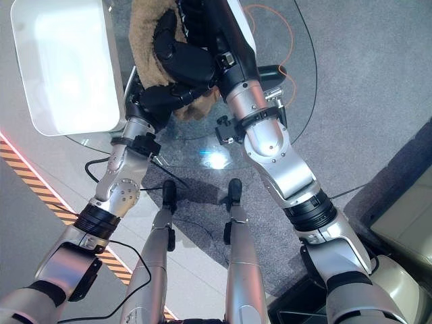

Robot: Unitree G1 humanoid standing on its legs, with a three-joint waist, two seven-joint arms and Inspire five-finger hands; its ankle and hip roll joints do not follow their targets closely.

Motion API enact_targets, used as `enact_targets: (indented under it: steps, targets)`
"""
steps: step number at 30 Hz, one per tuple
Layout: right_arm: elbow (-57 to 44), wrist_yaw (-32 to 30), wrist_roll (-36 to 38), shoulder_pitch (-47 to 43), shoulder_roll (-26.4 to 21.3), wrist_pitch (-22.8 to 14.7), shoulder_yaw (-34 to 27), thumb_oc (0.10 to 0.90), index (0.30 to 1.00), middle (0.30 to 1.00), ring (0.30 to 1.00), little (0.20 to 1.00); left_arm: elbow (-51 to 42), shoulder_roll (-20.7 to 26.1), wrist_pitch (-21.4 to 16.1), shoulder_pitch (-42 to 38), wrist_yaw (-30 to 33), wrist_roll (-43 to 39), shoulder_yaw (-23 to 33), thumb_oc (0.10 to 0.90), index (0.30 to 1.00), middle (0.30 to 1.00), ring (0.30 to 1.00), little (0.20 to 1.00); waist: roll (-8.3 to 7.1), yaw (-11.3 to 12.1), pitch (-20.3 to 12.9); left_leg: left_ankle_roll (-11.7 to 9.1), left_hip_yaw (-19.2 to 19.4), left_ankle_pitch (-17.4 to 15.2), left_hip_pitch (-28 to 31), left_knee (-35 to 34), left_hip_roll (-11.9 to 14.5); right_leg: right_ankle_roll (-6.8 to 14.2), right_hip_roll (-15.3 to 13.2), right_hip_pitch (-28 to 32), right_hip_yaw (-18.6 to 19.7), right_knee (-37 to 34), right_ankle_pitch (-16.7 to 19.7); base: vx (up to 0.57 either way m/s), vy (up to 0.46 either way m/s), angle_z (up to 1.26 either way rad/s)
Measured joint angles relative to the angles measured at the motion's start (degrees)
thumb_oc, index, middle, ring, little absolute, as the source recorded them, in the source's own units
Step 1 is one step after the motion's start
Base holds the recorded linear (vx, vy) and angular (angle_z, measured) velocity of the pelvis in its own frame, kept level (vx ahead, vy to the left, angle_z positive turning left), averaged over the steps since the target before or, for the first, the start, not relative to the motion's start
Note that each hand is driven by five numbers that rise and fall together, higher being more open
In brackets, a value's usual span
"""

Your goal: Wipe the table with a cloth and put it in the basket.

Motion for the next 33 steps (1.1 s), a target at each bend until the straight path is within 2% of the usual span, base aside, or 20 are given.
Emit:
enact_targets:
  steps: [33]
  targets:
    - [0.0,-0.11,-0.16,0.0,0.54,-0.01,0.0,0.8,0.9,0.9,0.9,0.9,0.0,0.04,-0.71,0.22,0.06,-0.35,0.05,0.1,0.3,0.3,0.3,0.2,0.0,0.12,0.0,0.0,0.05,0.0,-0.09,-0.23,0.01,0.05,0.0,-0.07,-0.01,-0.35,-0.03,0.0,0.0,0.0]
